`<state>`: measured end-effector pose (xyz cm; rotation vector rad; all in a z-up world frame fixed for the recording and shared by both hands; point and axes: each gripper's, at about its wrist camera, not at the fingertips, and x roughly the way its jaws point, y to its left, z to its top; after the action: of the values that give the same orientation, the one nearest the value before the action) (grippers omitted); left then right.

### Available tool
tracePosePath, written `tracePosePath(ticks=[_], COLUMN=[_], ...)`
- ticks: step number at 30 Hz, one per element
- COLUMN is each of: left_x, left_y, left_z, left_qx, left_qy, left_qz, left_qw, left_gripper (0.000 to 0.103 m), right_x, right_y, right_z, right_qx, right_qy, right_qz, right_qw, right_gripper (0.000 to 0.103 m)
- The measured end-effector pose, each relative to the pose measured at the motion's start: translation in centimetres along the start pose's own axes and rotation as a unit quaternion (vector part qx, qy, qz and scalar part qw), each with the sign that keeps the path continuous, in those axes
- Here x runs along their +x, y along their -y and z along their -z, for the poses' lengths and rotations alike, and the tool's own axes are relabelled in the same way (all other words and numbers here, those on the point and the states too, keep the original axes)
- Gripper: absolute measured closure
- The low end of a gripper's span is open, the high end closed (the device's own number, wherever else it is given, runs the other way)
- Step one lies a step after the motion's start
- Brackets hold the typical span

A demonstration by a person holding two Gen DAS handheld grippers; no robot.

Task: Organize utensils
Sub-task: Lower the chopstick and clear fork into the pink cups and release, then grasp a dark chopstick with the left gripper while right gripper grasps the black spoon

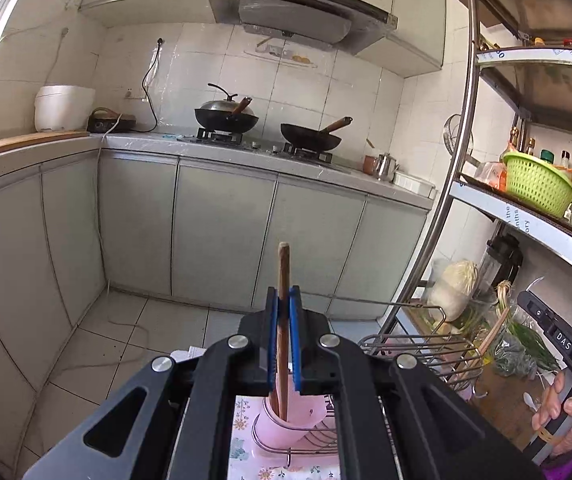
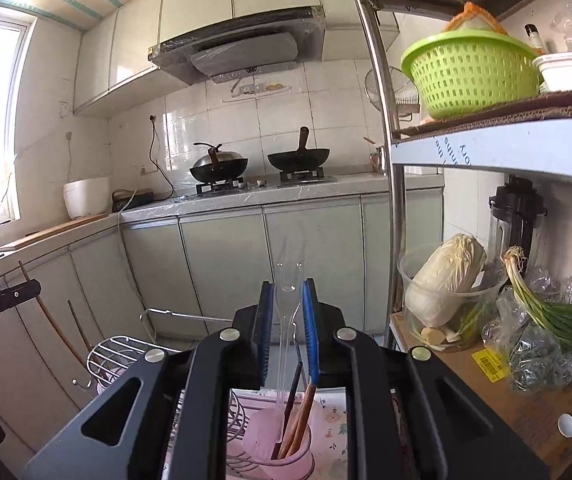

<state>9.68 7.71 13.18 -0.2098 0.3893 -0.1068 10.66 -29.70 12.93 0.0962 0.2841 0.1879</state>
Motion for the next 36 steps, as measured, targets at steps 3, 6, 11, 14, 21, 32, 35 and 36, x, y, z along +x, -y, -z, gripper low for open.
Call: tracePosePath(ticks=[3,6,11,14,21,32,35,36], left_x=[1.3,2.4,3.6,4.0,4.1,1.2,0.2,-0.1], left_y=[-0.1,-0.2,-0.4,-0.6,-1.1,-1.3,-1.0,-0.9], left_z=[0.9,1.8,3.4,4.0,5.0,5.8,6.3,6.5], left_qx=[0.000,-0.004,-0.009,-0.011,-0.032,-0.036,-0.036,-0.036], left_qy=[-0.018,-0.034,-0.051,-0.056,-0.066,-0.053,-0.056,-0.059], left_qz=[-0.003,-0.005,-0.012,-0.019,-0.022,-0.007,0.000,0.003], left_qw=[0.9998,0.9994,0.9986,0.9982,0.9971,0.9979,0.9978,0.9976], left_gripper=[0.098,0.098,0.098,0.096,0.064,0.058,0.057,0.057], right_x=[0.9,1.4,2.0,2.3,3.1,1.6,0.8,0.5], right_y=[0.3,0.2,0.4,0.6,0.8,0.5,0.3,0.3], right_z=[1.1,2.3,4.4,5.5,7.1,8.2,8.6,8.8], right_qx=[0.007,0.003,0.008,0.018,0.031,0.028,0.029,0.031], right_qy=[-0.023,-0.043,-0.074,-0.090,-0.139,-0.151,-0.152,-0.154], right_qz=[-0.003,-0.004,-0.006,-0.008,-0.020,-0.022,-0.024,-0.026], right_qw=[1.000,0.999,0.997,0.996,0.990,0.988,0.988,0.987], right_gripper=[0.088,0.088,0.088,0.088,0.088,0.064,0.064,0.064])
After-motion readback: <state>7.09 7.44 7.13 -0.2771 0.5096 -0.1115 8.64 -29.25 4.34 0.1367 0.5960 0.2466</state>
